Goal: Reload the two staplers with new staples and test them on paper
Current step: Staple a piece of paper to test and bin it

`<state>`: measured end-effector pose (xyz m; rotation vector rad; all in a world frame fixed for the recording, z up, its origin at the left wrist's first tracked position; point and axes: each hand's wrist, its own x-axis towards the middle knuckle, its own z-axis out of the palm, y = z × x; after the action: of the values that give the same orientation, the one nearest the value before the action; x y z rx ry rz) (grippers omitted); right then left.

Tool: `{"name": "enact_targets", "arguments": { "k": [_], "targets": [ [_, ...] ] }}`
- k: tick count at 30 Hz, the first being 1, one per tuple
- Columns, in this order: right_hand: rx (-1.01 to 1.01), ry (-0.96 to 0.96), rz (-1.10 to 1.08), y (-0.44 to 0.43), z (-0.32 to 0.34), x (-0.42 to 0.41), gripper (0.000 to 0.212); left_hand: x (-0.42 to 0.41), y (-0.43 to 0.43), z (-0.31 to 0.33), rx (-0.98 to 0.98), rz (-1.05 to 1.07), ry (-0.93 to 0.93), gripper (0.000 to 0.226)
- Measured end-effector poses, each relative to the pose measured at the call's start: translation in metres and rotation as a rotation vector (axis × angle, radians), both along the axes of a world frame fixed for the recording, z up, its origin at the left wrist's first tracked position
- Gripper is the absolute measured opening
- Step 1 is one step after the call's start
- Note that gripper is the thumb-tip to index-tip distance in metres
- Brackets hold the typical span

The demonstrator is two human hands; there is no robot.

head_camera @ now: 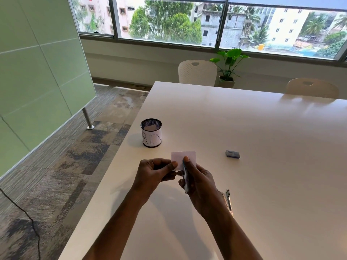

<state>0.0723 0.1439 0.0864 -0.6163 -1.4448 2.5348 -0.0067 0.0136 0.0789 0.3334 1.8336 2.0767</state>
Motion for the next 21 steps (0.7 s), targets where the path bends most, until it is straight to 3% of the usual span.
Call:
{"name": "enact_targets", "arguments": {
  "k": [21],
  "targets": [
    [-0.046,0.002,-0.133,-0.0015,0.0017,-0.0041,0.023,0.0025,0.0030,0.0010,-0.012,-0.009,0.035,0.014]
  ]
}}
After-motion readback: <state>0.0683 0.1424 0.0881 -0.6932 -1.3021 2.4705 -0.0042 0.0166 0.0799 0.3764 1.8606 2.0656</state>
